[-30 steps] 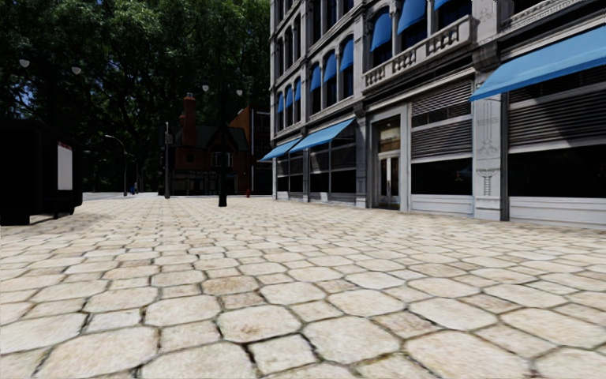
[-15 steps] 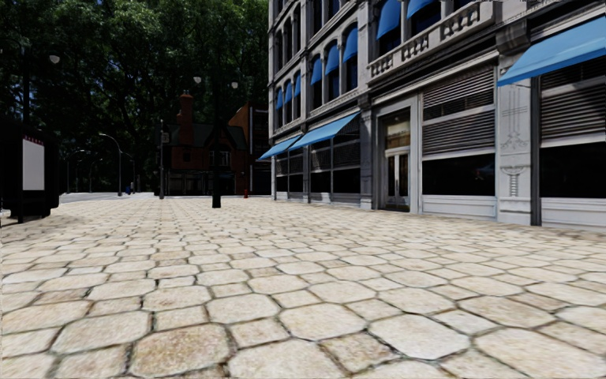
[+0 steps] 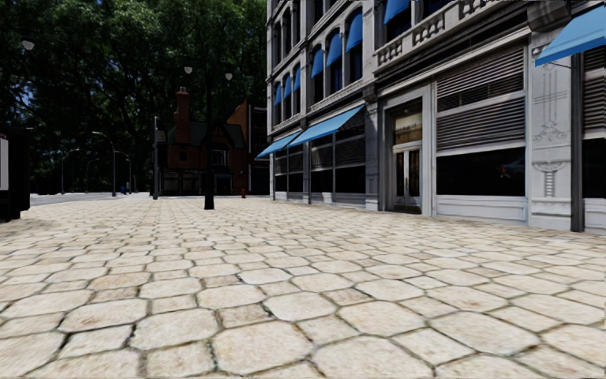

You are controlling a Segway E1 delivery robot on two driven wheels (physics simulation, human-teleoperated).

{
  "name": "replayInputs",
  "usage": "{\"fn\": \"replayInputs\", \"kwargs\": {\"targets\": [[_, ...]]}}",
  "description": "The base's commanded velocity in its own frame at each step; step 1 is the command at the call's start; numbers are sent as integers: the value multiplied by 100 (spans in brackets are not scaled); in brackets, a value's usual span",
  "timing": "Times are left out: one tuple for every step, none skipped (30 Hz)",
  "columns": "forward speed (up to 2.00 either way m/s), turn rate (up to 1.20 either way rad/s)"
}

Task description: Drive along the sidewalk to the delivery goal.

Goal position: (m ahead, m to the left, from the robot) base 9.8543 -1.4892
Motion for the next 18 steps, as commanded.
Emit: {"fn": "replayInputs", "kwargs": {"targets": [[200, 0], [200, 0], [200, 0], [200, 0], [191, 0], [196, 0], [196, 0], [196, 0], [197, 0], [197, 0], [195, 0], [197, 0], [197, 0], [197, 0], [198, 0], [198, 0], [198, 0], [198, 0]]}}
